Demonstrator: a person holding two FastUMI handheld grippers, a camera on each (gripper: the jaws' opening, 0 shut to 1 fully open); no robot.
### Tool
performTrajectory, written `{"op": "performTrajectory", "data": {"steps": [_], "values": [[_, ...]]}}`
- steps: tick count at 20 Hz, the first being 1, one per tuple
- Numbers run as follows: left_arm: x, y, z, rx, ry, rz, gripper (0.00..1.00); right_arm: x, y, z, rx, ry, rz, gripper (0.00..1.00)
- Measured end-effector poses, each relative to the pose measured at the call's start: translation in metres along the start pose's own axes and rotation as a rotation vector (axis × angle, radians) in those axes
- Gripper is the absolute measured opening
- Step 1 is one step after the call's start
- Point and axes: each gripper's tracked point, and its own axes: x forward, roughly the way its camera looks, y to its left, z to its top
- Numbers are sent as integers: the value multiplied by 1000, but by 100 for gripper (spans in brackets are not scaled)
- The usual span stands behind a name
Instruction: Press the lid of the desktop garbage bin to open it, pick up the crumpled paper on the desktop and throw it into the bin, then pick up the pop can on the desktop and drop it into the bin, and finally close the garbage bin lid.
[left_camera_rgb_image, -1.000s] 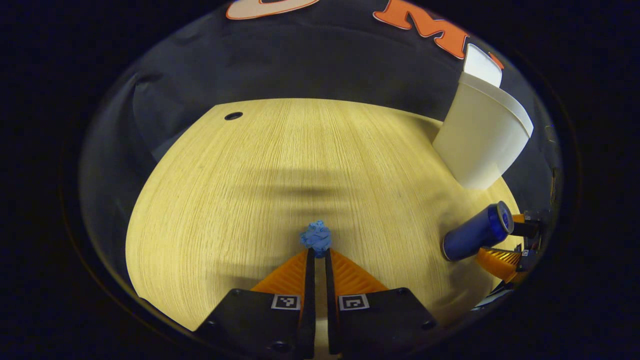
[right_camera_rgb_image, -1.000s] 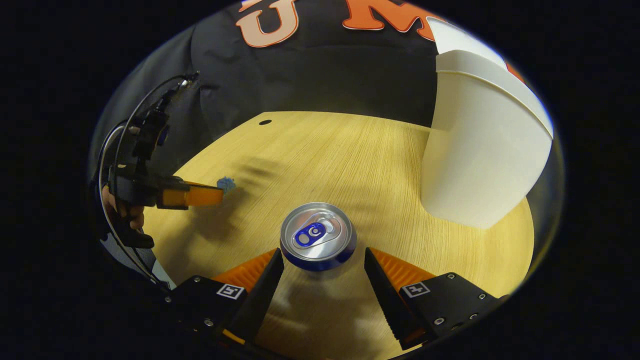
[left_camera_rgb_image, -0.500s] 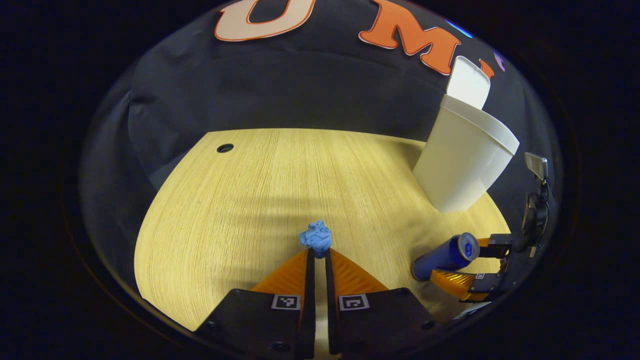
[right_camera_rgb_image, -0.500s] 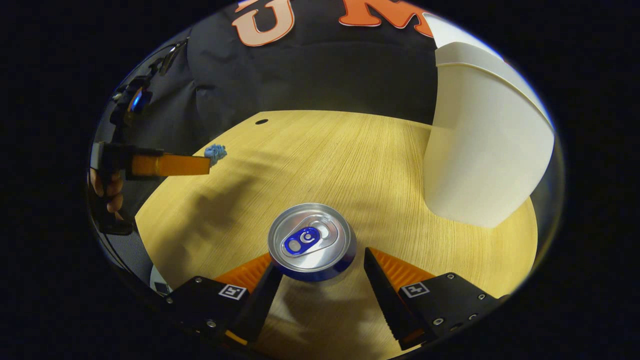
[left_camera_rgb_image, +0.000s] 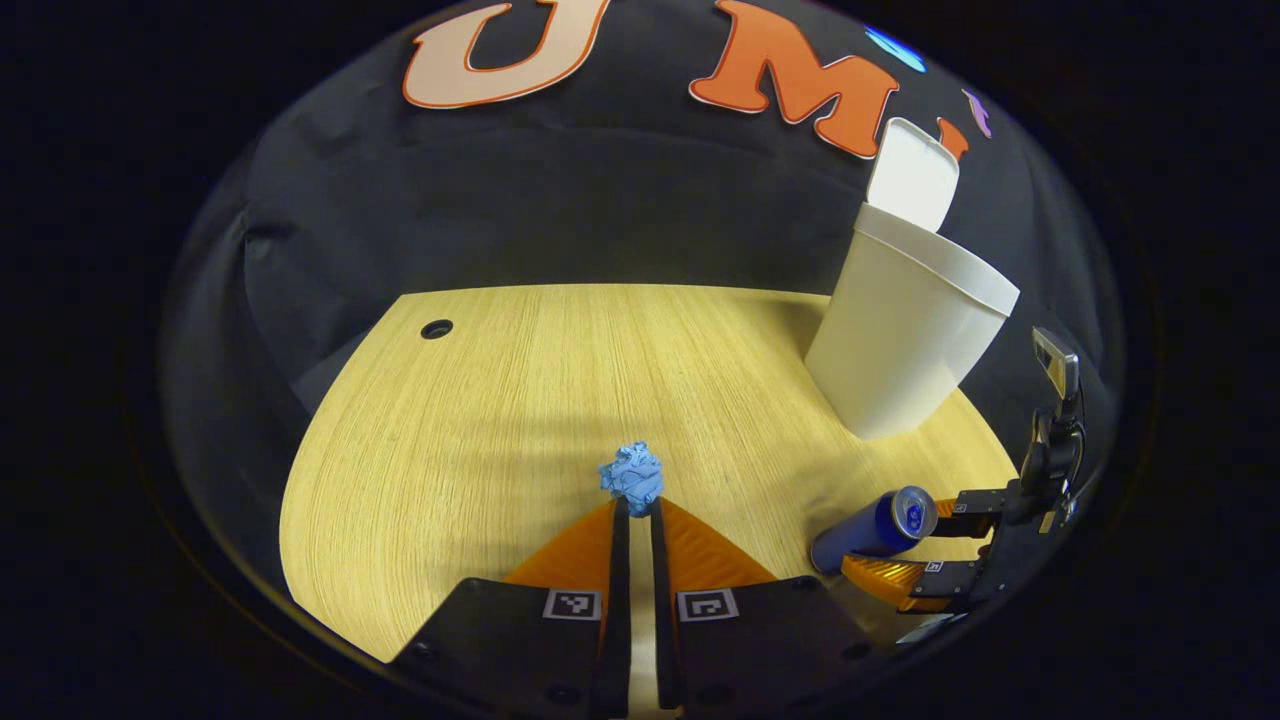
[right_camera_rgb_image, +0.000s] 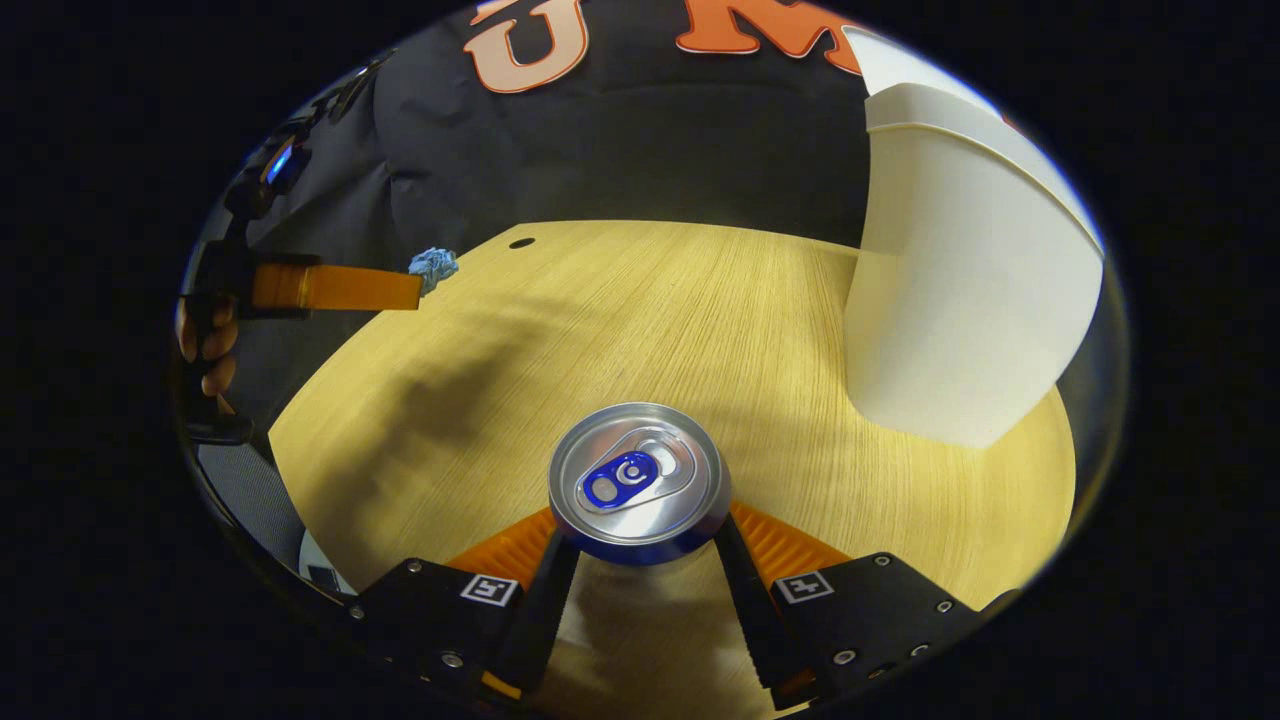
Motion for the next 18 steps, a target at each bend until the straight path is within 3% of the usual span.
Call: {"op": "performTrajectory", "data": {"steps": [7, 18], "values": [[1, -27, 21, 28, -39, -61, 14, -1, 0, -2, 25, -9, -57, 78], [-2, -106, 105, 97, -174, -207, 14, -1, -2, -1, 96, -27, -168, 78]]}}
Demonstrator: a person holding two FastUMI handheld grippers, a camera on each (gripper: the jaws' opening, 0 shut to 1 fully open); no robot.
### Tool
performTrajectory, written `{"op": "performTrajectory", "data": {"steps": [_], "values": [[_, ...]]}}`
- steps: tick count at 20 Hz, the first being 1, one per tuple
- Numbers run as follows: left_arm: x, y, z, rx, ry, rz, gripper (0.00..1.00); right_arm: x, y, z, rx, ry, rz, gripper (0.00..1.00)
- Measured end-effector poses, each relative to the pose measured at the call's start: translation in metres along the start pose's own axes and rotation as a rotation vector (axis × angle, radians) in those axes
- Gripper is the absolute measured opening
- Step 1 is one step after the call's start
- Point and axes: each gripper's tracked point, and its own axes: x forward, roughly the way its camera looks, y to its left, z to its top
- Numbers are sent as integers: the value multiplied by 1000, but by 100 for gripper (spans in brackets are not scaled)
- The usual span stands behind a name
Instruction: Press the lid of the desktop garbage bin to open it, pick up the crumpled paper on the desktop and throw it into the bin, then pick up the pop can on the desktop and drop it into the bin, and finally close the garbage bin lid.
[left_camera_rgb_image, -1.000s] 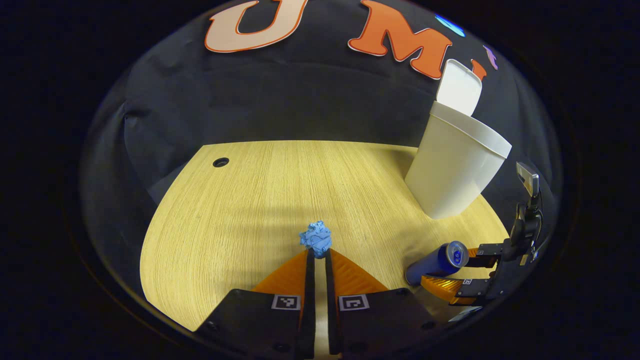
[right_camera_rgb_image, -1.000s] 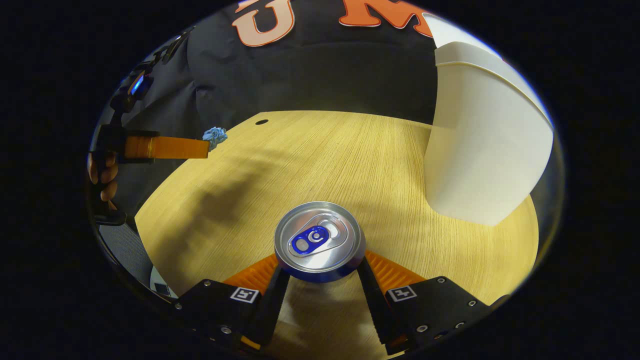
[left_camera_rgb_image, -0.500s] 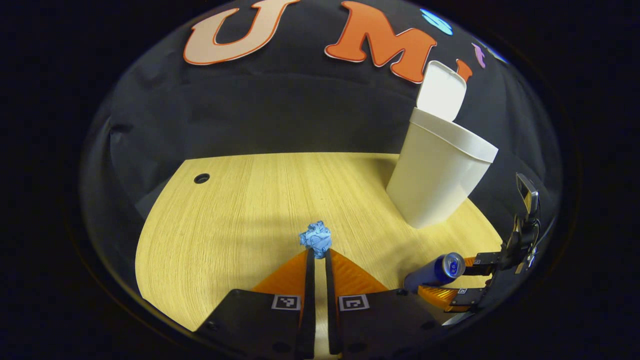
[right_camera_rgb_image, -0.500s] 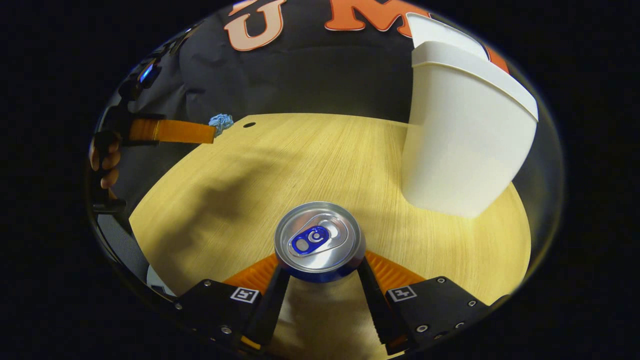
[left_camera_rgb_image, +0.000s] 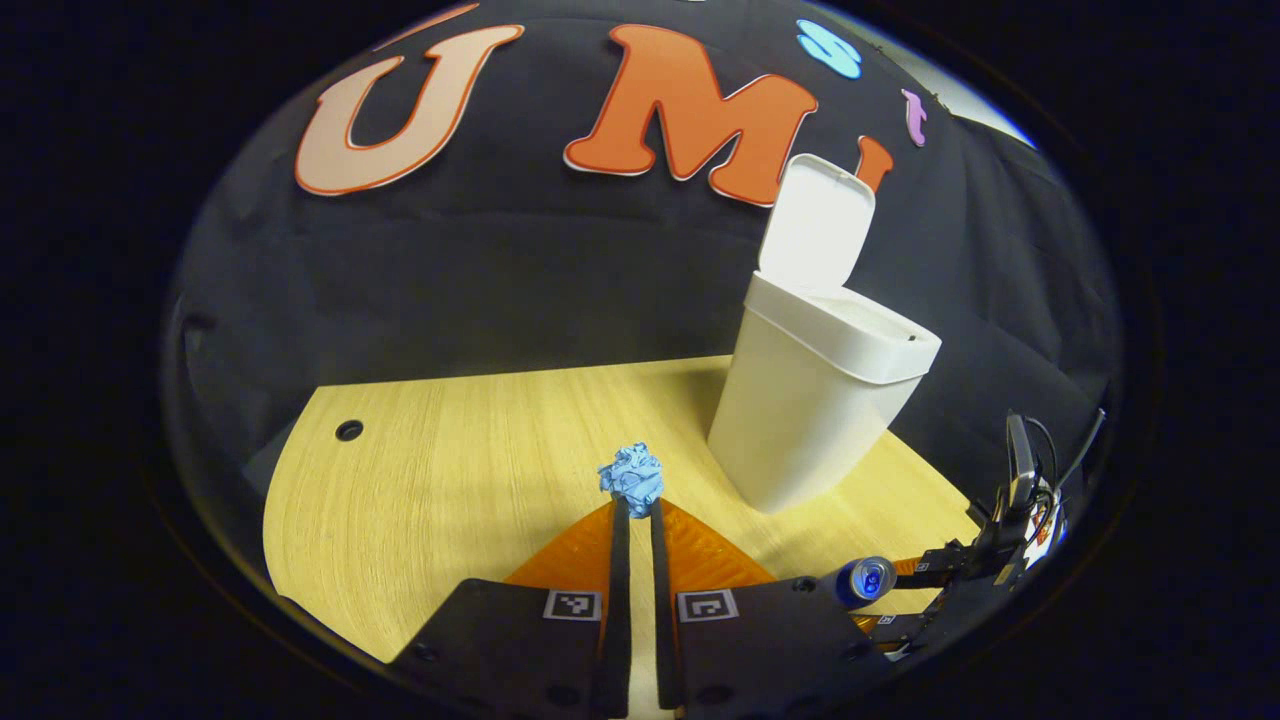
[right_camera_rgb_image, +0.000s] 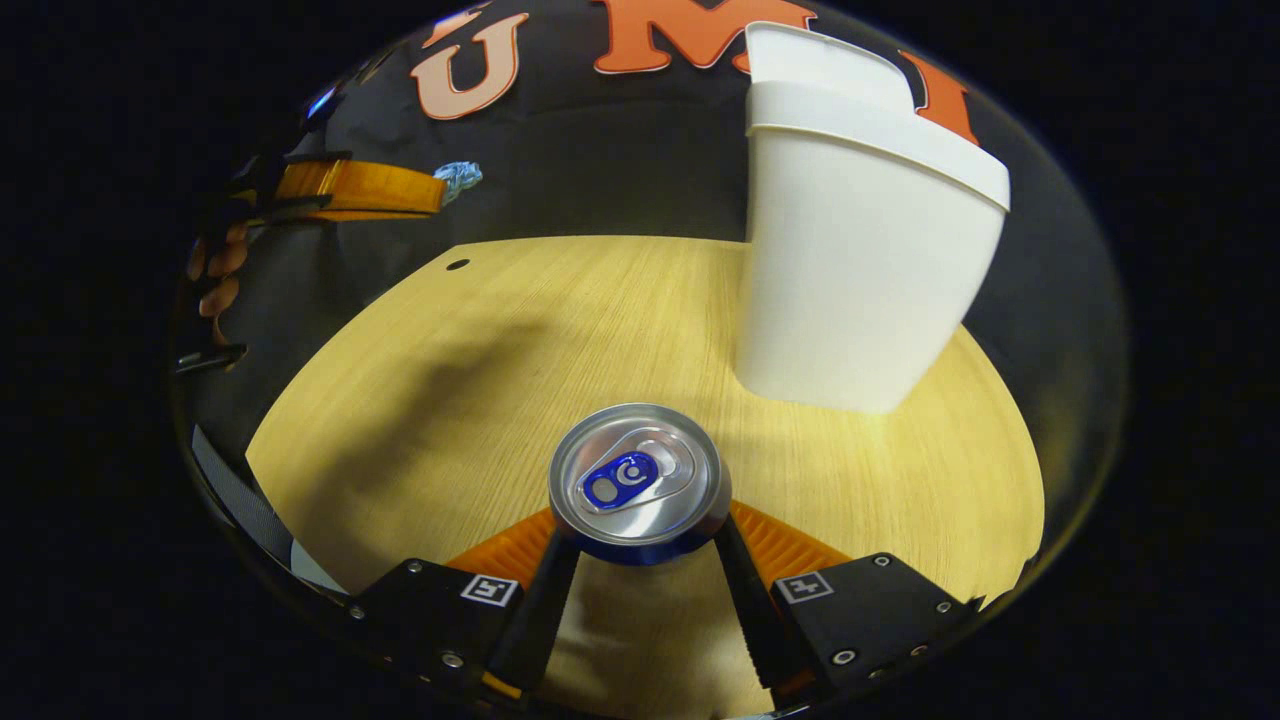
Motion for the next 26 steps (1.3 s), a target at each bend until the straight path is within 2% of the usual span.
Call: {"op": "performTrajectory", "data": {"steps": [17, 26], "values": [[40, -144, 115, 109, -173, -214, 14, -4, -2, 3, 124, -24, -164, 78], [77, -199, 141, 131, -177, -250, 14, -4, -2, -1, 181, -16, -209, 78]]}}
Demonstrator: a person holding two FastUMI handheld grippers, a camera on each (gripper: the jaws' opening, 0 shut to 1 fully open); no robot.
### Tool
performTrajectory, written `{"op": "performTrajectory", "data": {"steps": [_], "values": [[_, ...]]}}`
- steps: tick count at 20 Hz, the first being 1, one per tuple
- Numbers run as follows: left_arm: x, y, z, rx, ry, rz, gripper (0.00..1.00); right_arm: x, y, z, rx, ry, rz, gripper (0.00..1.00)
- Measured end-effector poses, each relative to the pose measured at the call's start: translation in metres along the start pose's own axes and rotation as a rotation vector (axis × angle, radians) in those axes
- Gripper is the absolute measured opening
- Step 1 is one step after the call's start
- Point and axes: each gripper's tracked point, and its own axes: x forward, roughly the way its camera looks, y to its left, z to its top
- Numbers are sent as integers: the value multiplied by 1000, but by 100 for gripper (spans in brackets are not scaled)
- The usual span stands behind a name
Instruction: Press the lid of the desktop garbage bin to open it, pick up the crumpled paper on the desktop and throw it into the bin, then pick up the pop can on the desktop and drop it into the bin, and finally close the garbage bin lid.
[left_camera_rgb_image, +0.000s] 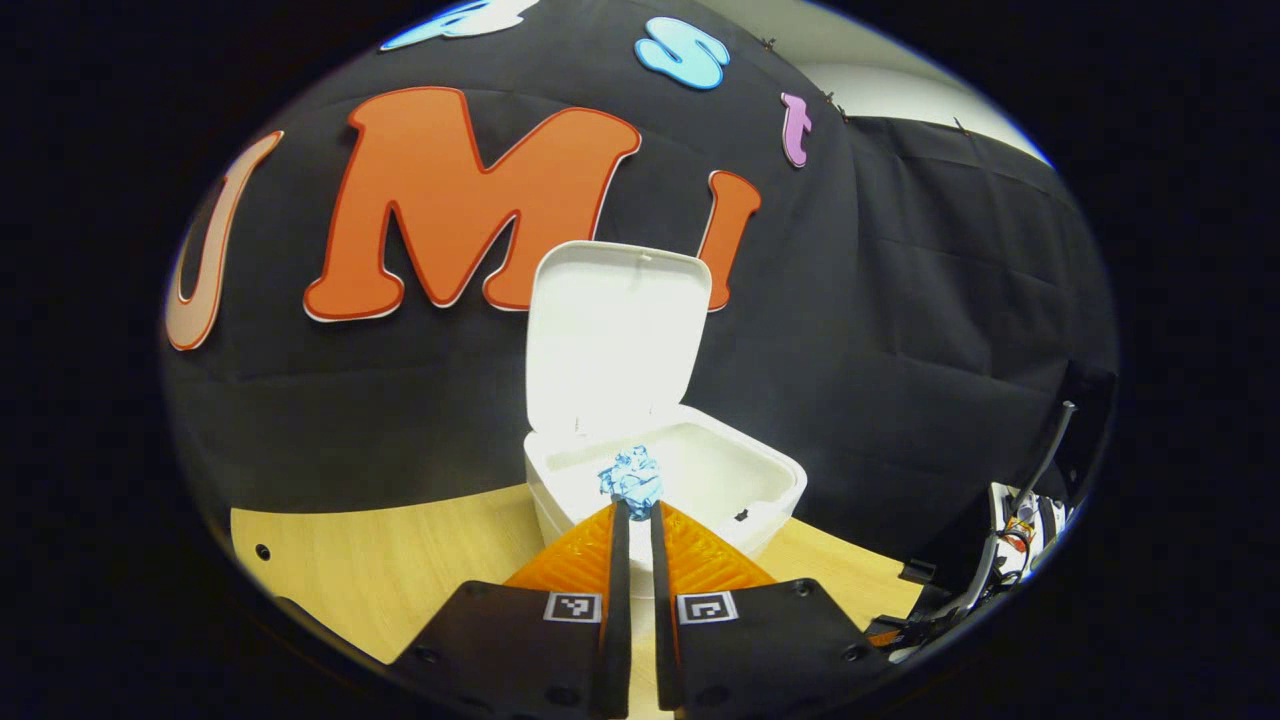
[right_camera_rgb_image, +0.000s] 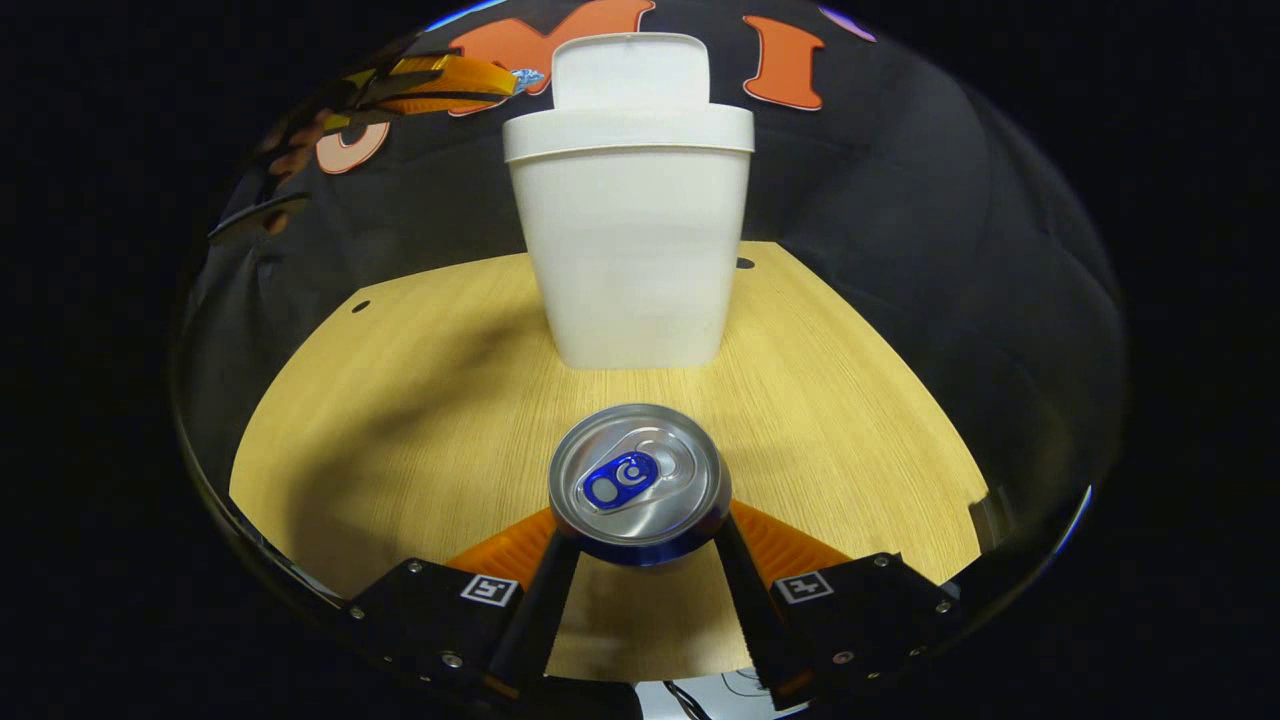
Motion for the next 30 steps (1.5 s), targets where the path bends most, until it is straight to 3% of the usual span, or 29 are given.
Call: {"op": "performTrajectory", "data": {"steps": [8, 12, 15, 22, 27, 30], "values": [[38, -14, -5, 34, 44, 7, 14, 2, 1, -5, 55, 6, -37, 78], [46, -18, -15, 50, 94, 1, 19, 1, -1, -4, 61, 0, -42, 78], [45, -16, -15, 63, 109, 7, 29, 4, -1, -1, 63, 1, -42, 78], [22, -5, -10, 51, 86, 11, 71, 6, 9, 7, 35, -7, -30, 78], [-12, 12, -12, 25, 54, 21, 88, 5, 16, 28, -13, -34, -30, 78], [-33, 29, -19, 19, 46, 54, 90, 5, 24, 37, -33, -44, -20, 78]]}}
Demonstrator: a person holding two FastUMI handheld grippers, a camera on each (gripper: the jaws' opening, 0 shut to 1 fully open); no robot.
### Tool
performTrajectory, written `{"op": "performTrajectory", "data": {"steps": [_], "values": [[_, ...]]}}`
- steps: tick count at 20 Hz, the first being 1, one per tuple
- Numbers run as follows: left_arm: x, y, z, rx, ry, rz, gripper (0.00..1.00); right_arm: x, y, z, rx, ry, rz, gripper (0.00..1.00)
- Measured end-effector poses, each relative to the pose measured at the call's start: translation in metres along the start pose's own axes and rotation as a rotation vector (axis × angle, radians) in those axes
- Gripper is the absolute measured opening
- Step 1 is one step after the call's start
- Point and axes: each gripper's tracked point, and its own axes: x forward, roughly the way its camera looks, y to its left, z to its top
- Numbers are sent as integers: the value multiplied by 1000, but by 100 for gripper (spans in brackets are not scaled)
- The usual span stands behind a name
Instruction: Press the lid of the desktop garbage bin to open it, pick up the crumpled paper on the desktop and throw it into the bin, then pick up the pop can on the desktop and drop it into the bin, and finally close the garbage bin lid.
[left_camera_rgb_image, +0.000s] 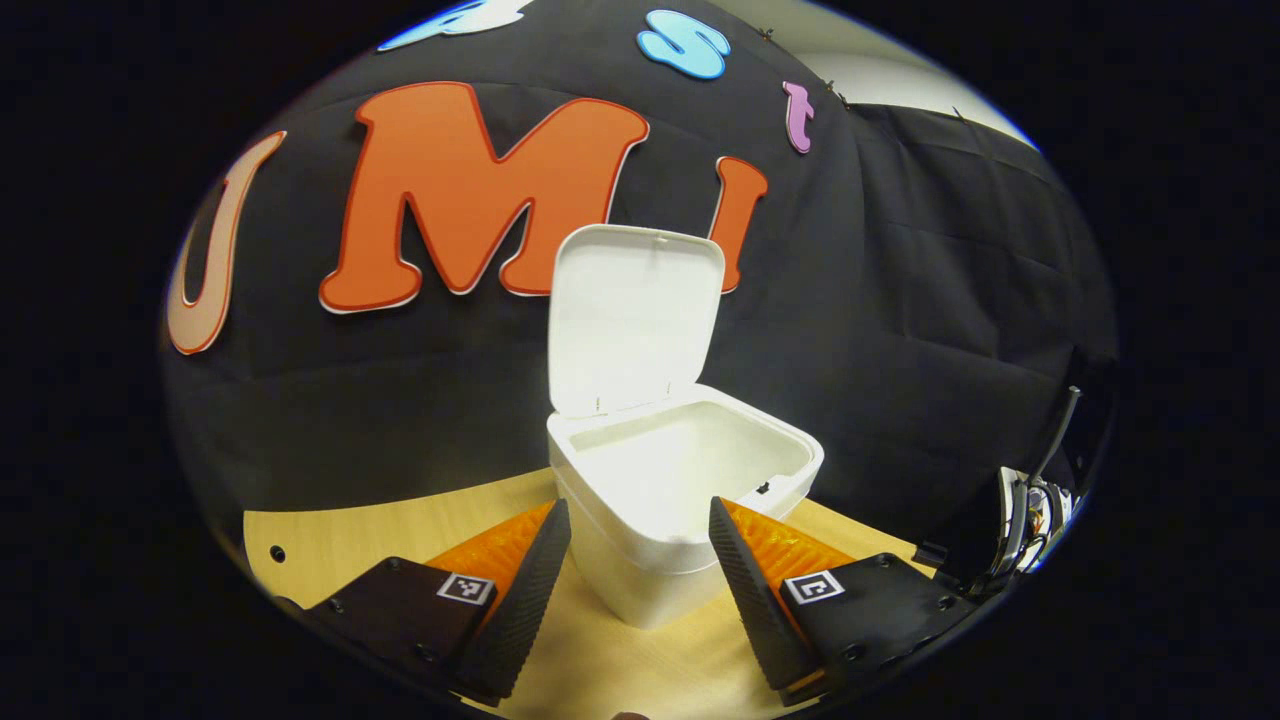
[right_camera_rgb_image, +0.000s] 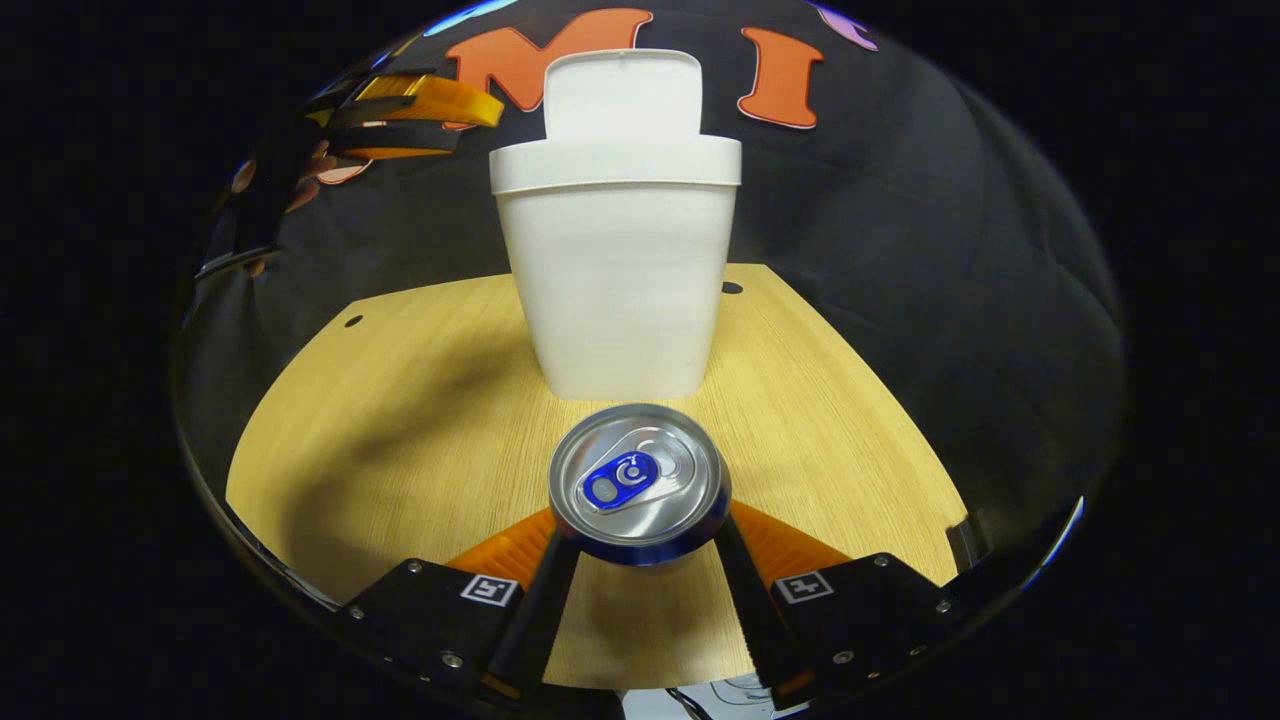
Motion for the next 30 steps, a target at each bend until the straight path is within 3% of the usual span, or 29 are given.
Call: {"op": "performTrajectory", "data": {"steps": [14, 16, 18, 20, 21, 25, 26, 28, 30], "values": [[-72, 72, -88, -10, 73, 168, 90, -24, 7, 96, -60, -109, 8, 78], [-82, 88, -92, -22, 69, 218, 92, -29, 4, 114, -66, -135, 5, 78], [-93, 101, -97, -44, 58, 263, 99, -32, 3, 133, -74, -151, -2, 78], [-103, 109, -105, -58, 64, 282, 98, -35, 3, 149, -73, -162, -13, 74], [-106, 112, -110, -63, 69, 291, 98, -35, 3, 156, -73, -172, -10, 78], [-119, 121, -132, -121, 93, 340, 98, -40, 1, 180, -95, -206, -11, 78], [-123, 121, -139, -137, 105, 348, 98, -41, -1, 181, -104, -207, -13, 74], [-132, 125, -146, -154, 108, 371, 99, -43, -1, 190, -101, -217, -6, 78], [-140, 138, -148, -167, 90, 414, 98, -41, -5, 205, -93, -225, 6, 73]]}}
